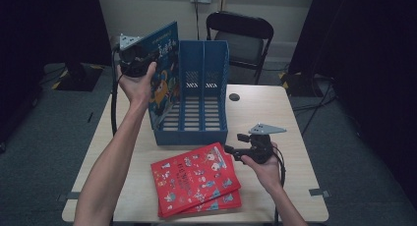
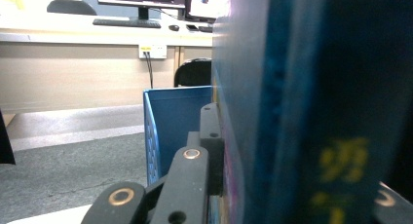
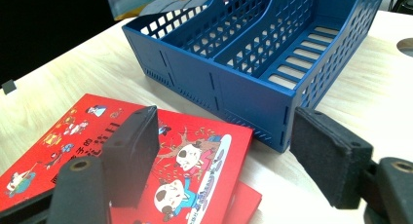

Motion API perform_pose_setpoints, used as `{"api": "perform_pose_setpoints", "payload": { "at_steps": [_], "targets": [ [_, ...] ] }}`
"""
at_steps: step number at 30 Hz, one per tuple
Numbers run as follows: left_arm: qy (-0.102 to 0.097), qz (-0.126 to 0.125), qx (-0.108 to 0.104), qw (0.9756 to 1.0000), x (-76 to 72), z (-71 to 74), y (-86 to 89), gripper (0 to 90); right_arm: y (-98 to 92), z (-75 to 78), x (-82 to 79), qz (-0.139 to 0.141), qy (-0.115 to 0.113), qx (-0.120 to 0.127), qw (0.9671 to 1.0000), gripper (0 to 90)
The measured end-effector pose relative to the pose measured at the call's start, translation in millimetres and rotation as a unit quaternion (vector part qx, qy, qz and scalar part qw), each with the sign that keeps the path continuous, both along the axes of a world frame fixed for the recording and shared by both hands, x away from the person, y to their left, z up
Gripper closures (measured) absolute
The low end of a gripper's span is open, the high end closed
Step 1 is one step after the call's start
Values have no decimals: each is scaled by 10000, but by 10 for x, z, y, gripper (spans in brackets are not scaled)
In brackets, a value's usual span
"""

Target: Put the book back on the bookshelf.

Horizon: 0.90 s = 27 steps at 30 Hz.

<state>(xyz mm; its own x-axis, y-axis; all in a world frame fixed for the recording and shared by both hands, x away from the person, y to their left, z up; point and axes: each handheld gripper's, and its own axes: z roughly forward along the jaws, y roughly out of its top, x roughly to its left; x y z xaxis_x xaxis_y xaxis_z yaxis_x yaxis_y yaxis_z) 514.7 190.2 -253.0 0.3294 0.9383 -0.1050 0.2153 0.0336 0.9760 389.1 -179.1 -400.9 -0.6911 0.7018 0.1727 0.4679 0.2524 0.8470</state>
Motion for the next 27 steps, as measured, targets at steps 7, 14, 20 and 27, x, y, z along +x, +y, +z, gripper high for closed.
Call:
{"api": "perform_pose_setpoints", "payload": {
  "at_steps": [7,14,20,27],
  "targets": [
    [-178,116,-69,9998,63,-93,-47,834,44,-13,-9,97,10,-39,9999,261],
    [-283,190,13,9994,34,-264,-94,833,35,-32,7,102,46,-41,9999,261],
    [-206,94,103,9997,-6,-449,-107,832,41,-82,22,85,90,-73,9999,262],
    [-183,22,141,9997,-84,-625,-111,827,63,-143,41,112,171,-131,9997,262]
  ]
}}
